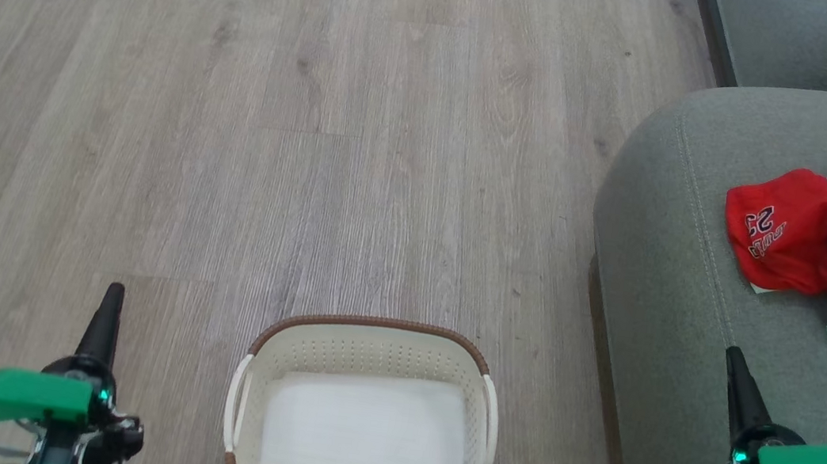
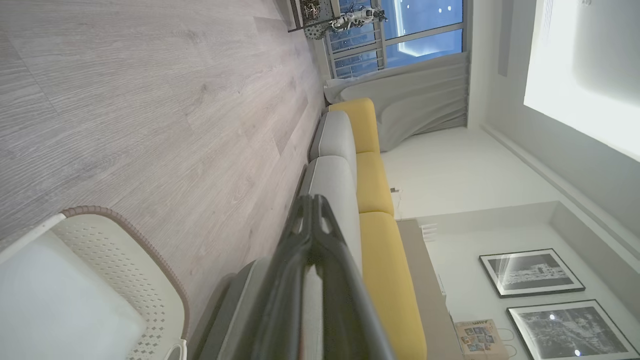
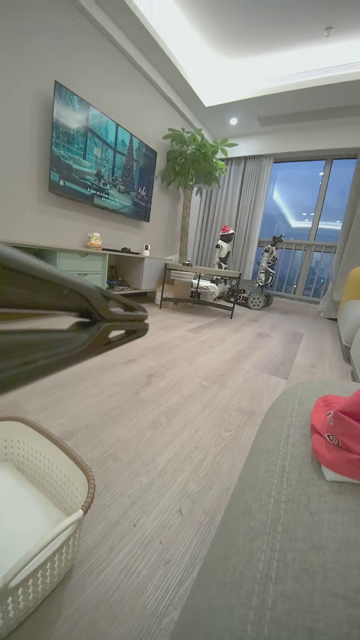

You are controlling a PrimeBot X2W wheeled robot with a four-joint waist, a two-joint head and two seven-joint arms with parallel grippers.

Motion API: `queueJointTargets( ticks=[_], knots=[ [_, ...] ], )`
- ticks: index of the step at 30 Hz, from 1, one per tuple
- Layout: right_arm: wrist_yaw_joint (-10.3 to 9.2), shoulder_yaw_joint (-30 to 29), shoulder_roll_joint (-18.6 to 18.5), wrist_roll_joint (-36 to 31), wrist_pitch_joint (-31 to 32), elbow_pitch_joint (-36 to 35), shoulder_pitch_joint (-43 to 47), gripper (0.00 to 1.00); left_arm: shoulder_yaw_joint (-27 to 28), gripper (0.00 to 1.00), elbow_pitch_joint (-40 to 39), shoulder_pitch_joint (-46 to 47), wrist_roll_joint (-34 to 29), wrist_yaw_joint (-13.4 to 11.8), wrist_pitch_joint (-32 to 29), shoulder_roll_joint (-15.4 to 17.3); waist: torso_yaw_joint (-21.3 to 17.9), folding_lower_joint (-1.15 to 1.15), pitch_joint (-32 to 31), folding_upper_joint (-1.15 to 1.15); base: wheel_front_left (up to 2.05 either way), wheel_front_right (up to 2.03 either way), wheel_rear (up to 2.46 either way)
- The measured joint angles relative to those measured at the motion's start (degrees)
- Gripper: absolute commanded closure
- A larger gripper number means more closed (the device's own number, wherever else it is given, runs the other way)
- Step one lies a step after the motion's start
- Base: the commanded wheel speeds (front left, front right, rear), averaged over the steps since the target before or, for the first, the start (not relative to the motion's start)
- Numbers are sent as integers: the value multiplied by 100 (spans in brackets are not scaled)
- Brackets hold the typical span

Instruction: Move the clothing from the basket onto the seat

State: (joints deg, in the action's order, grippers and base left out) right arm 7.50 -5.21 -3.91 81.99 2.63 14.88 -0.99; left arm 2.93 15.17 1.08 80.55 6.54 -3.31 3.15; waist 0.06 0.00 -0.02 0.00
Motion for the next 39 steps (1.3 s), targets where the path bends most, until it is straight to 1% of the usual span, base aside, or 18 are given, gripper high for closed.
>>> queueJointTargets(
  ticks=[19, 39],
  knots=[
    [0, -169, 33, 1045, 292, 104, -204, 100, 146, 100, 44, 188, 1134, 55, -274, -49, -6, 0, 20, 0, 0, 0, 0],
    [0, -177, 41, 1045, 293, 105, -232, 100, 149, 100, 45, 236, 1147, 56, -274, -64, -6, 0, 20, 0, 0, 0, 0]
  ],
)
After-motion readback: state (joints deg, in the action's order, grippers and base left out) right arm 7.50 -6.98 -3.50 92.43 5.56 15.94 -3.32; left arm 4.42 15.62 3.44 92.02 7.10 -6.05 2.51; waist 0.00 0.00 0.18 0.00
